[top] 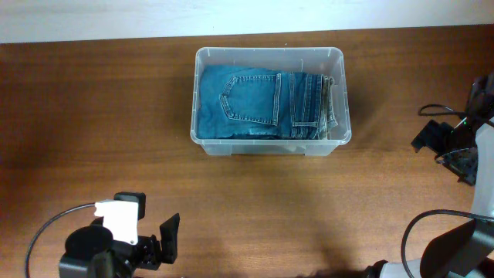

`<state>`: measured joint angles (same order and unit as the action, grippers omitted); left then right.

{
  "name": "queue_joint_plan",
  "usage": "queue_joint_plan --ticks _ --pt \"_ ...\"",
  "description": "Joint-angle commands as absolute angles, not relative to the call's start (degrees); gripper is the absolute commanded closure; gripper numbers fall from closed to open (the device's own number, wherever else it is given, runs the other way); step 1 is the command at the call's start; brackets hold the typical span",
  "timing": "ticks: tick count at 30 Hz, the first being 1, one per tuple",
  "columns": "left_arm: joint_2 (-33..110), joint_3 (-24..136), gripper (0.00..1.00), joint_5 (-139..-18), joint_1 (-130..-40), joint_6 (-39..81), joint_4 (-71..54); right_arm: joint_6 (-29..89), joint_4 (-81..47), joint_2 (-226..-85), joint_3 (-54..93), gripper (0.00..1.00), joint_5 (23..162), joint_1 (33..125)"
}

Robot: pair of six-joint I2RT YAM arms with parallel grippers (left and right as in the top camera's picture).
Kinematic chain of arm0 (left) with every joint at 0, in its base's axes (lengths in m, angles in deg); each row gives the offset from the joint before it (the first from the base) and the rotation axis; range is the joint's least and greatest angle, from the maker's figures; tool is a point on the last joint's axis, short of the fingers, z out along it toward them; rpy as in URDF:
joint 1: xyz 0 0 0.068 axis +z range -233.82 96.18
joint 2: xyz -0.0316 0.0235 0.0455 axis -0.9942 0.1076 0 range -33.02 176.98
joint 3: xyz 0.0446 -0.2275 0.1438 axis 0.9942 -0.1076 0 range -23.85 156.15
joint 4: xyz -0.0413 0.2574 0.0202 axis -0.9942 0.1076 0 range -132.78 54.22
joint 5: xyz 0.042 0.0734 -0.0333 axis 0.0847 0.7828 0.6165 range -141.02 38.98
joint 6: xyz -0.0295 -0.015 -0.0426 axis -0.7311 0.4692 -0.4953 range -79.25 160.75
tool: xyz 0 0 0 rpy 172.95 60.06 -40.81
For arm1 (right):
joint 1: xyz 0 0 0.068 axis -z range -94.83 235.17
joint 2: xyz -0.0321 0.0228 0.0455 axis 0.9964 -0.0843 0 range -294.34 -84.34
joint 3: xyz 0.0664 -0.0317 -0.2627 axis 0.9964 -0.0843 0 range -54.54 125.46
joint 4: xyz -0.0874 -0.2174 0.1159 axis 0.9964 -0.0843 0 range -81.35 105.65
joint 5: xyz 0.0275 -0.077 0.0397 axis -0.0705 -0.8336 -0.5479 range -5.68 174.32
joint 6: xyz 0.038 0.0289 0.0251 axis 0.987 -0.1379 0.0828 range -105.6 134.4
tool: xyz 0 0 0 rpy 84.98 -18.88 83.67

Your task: Pack container

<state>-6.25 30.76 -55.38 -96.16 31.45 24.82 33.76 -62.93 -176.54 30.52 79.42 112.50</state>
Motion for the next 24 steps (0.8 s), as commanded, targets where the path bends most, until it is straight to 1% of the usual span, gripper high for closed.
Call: queue_joint_plan --ticks 1,7,15,19,24 --pt "-6.4 30.5 0.01 -56.2 -95.9 30.9 23.0 34.2 -62.9 -176.5 30.5 0.02 79.3 112.6" --pt "-8.0 30.4 0.01 -55.6 -93.9 31.0 16.7 34.2 -62.9 -176.5 30.5 0.02 79.3 112.6" --pt "-12.4 28.6 0.01 -55.6 -87.9 31.0 10.9 34.2 -62.9 -176.5 30.5 0.02 79.4 112.6" --pt "-15.2 24.0 0.01 -55.6 -85.6 31.0 2.7 34.2 -62.9 -176.5 30.5 0.02 79.3 112.6" --pt "-17.4 16.4 0.01 -55.5 -85.1 31.0 -9.0 34.2 -62.9 -176.5 30.5 0.02 79.3 112.6"
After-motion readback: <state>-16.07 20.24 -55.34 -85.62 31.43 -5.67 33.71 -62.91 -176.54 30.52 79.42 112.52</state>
